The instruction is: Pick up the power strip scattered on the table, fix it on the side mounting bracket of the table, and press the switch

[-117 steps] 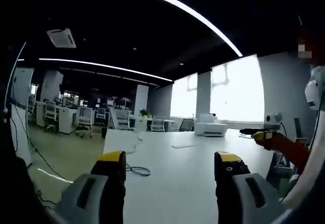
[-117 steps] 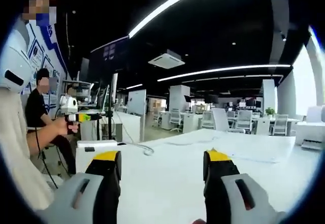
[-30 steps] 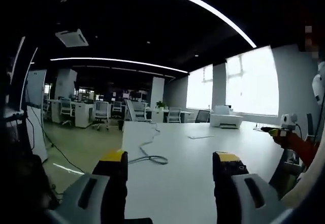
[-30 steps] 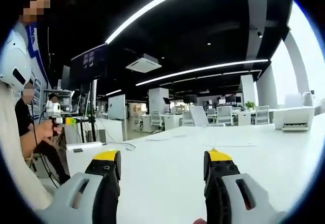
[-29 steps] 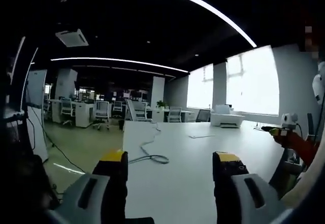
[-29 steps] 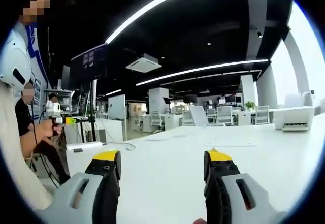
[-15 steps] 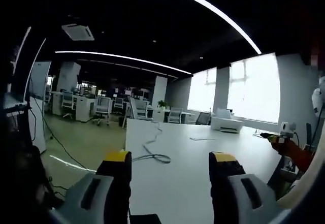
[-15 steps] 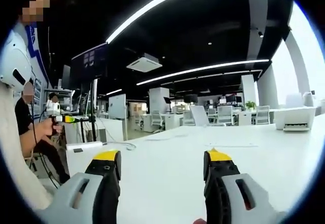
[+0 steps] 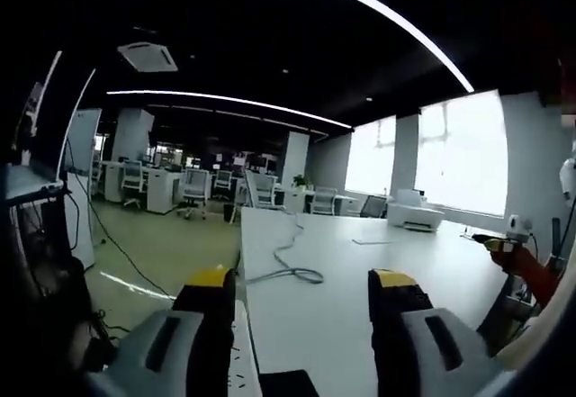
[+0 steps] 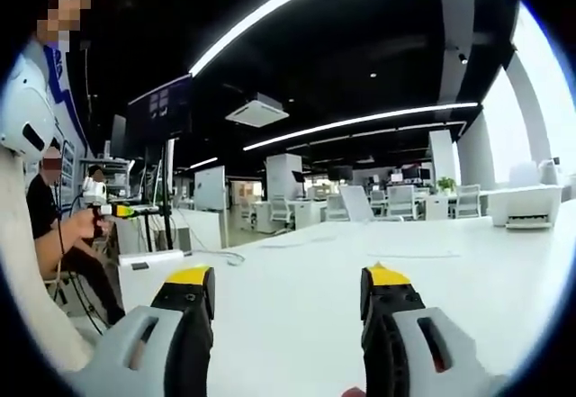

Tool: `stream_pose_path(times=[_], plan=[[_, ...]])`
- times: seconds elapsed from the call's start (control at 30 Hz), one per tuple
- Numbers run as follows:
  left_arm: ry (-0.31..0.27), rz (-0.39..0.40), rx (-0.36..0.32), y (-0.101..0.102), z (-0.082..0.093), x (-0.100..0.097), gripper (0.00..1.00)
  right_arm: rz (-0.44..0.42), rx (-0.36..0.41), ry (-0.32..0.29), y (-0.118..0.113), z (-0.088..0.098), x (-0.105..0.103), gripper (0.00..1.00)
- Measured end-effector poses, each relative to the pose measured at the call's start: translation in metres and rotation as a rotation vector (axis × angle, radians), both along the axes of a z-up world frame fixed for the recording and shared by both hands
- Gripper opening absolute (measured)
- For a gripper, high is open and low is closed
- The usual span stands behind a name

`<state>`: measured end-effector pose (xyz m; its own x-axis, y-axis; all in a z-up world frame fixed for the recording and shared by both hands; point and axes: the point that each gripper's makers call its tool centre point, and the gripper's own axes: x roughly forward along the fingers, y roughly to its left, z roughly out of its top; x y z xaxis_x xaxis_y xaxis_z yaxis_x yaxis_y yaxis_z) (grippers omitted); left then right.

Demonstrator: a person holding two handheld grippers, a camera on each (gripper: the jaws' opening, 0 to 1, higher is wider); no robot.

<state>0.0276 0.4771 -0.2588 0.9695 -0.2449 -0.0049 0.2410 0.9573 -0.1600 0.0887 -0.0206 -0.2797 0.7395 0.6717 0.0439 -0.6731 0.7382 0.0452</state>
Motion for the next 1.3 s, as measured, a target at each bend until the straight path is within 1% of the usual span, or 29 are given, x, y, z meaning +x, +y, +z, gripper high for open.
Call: stream_pose_path(times=[0.17, 0.3, 0.43, 0.57, 0.63, 0.73, 0.8, 0.9, 0.93, 0.97, 1.13, 1.2, 1.3], plan=[[0.022, 0.019, 0.001, 0.012, -0.008, -0.002, 0.59, 0.01, -0.006, 0.006, 0.005, -0.003, -0.001, 0.61], [0.036, 0.03, -0.02, 0.021, -0.016, -0.003, 0.59, 0.012, -0.008, 0.008, 0.006, -0.003, -0.001, 0.61], [0.075, 0.044, -0.023, 0.03, -0.028, -0.003, 0.59, 0.015, -0.008, 0.007, 0.009, -0.003, -0.002, 0.61], [0.115, 0.049, -0.014, 0.037, -0.034, -0.003, 0.59, 0.027, -0.009, 0.013, 0.014, -0.007, -0.005, 0.61], [0.144, 0.049, -0.016, 0.039, -0.037, -0.005, 0.56, 0.033, -0.009, 0.015, 0.016, -0.008, -0.005, 0.61], [0.181, 0.051, -0.017, 0.043, -0.042, -0.007, 0.56, 0.039, -0.01, 0.014, 0.019, -0.008, -0.006, 0.61], [0.207, 0.061, -0.01, 0.048, -0.046, -0.008, 0.56, 0.045, -0.011, 0.01, 0.022, -0.006, -0.006, 0.61], [0.267, 0.082, 0.042, 0.058, -0.057, -0.011, 0.56, 0.051, -0.015, 0.008, 0.024, -0.005, -0.006, 0.61], [0.269, 0.084, 0.064, 0.059, -0.058, -0.012, 0.56, 0.053, -0.016, 0.008, 0.025, -0.005, -0.006, 0.61], [0.27, 0.084, 0.071, 0.06, -0.058, -0.012, 0.56, 0.055, -0.018, 0.008, 0.026, -0.005, -0.006, 0.61], [0.294, 0.077, 0.083, 0.063, -0.058, -0.016, 0.54, 0.061, -0.02, 0.009, 0.029, -0.005, -0.007, 0.61], [0.317, 0.077, 0.09, 0.064, -0.06, -0.017, 0.54, 0.062, -0.02, 0.011, 0.029, -0.005, -0.007, 0.61], [0.369, 0.074, 0.096, 0.066, -0.067, -0.021, 0.54, 0.068, -0.027, 0.014, 0.032, -0.007, -0.008, 0.61]])
